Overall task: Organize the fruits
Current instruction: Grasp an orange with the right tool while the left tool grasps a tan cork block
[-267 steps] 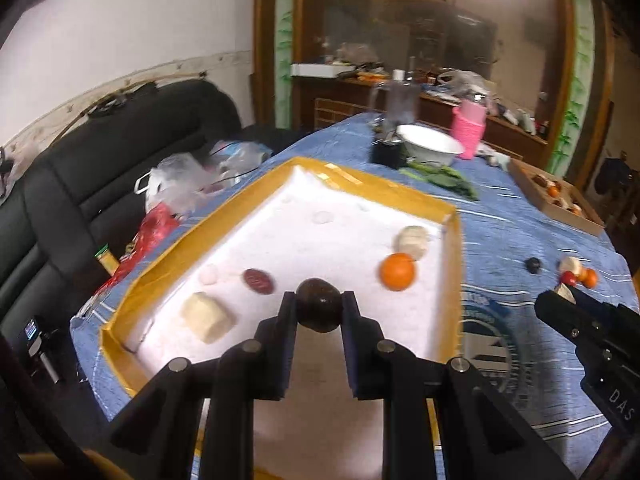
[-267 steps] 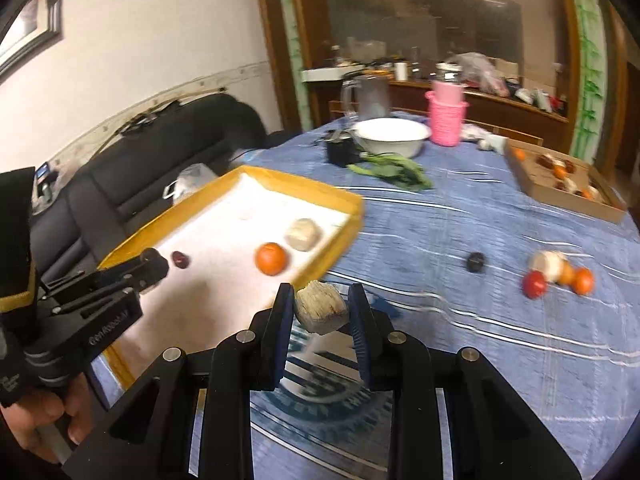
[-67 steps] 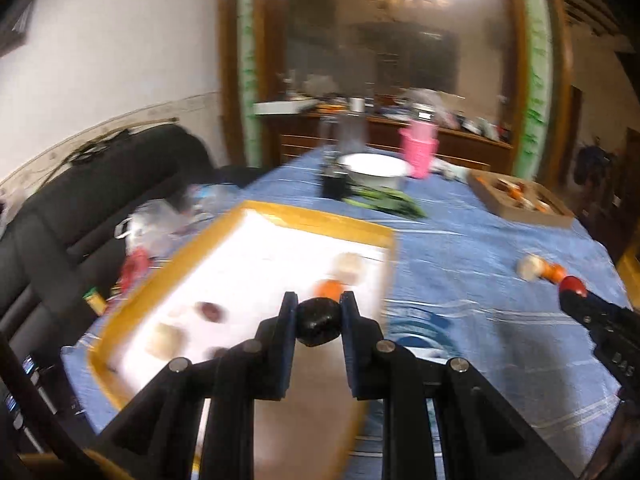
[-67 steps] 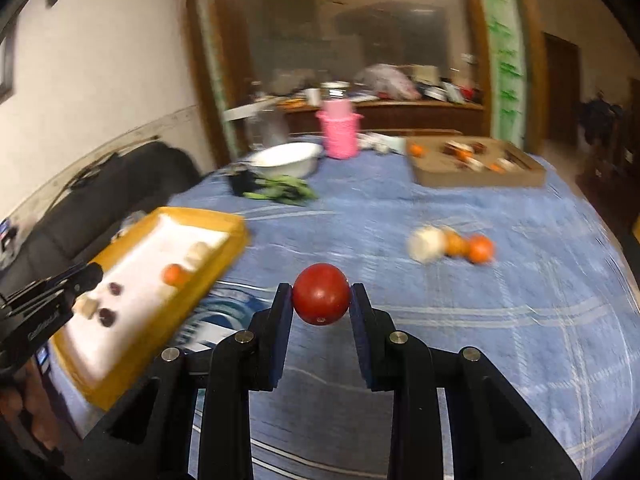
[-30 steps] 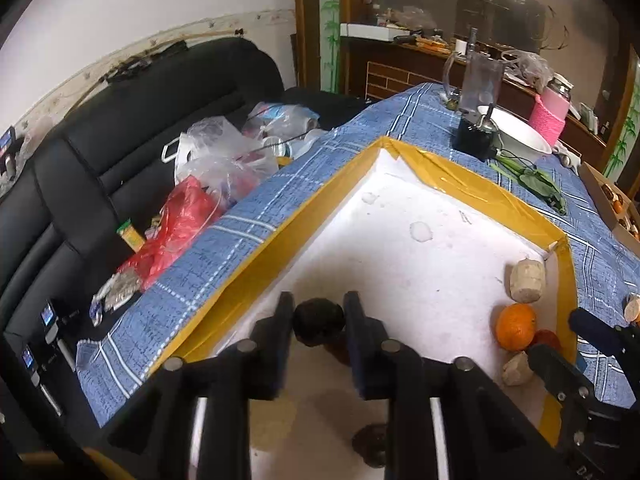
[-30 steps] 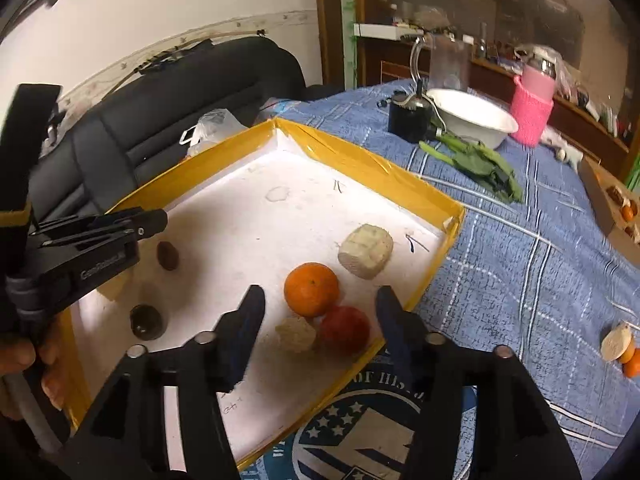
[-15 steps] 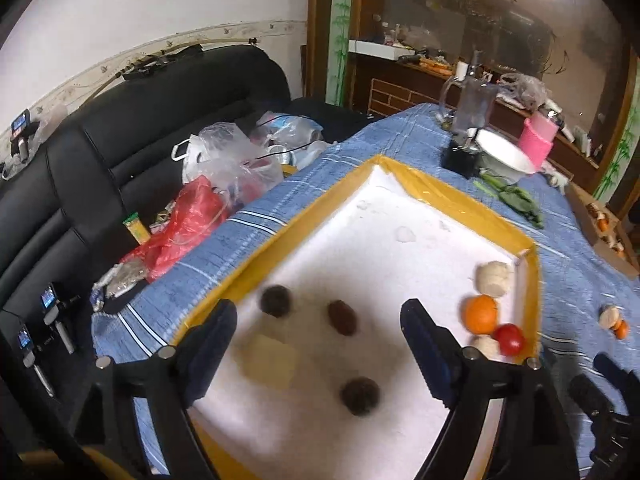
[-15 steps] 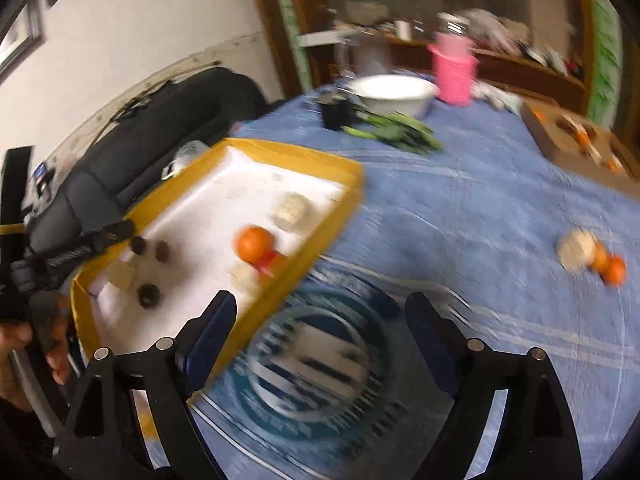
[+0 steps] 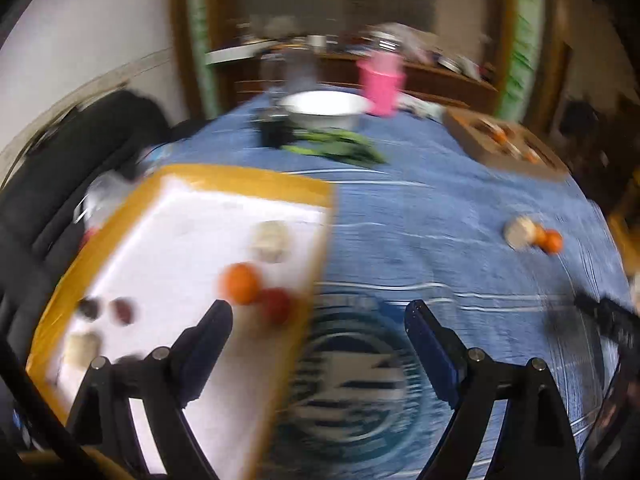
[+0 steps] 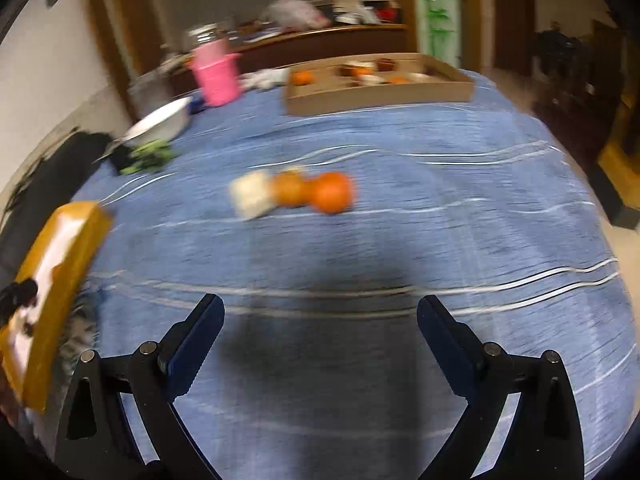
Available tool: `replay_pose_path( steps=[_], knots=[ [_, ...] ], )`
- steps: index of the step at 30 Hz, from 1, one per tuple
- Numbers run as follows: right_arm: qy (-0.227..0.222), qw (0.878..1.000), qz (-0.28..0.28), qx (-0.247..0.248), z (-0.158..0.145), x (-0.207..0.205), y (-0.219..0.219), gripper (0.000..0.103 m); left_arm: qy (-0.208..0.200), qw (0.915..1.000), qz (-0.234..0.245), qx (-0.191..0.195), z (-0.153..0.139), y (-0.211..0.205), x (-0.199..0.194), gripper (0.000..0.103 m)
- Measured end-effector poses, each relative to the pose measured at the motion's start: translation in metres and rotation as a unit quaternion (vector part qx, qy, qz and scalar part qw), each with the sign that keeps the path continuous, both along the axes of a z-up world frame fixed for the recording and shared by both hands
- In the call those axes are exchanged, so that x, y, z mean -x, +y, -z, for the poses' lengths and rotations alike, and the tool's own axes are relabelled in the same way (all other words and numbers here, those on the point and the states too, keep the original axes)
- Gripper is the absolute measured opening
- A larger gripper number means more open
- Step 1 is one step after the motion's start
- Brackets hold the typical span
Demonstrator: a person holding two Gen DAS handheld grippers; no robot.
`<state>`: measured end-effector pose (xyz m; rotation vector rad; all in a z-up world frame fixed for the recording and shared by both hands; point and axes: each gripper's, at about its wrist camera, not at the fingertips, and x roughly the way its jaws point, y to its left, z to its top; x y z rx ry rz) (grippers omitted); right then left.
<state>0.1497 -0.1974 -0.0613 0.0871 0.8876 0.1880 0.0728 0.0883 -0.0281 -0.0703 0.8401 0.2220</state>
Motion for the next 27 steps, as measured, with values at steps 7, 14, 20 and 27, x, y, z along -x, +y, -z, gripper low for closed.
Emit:
replay_pose_path(
  steps=[7, 14, 20, 27],
  knots=[
    [0.0, 1.0, -0.018, 0.023, 0.009, -0.041, -0.002, 0.075, 0.005, 0.9961, 0.086, -0.02, 0.012, -0.072, -0.05, 0.09],
    [0.004, 0.998, -0.047, 0.047, 0.02, -0.083, 0.019, 0.055, -0.005, 0.9904, 0.137, -0.021, 0.025, -0.112, -0.084, 0.09],
    [-0.005, 0.998, -0.048, 0.028, 0.018, -0.088, 0.01, 0.034, -0.017, 0.9854, 0.169, -0.011, 0.03, -0.141, -0.108, 0.089],
    [-0.016, 1.0, -0.019, 0.01, 0.01, -0.074, -0.021, 0.034, -0.002, 0.978, 0.208, -0.011, 0.042, -0.173, -0.129, 0.067]
  ],
)
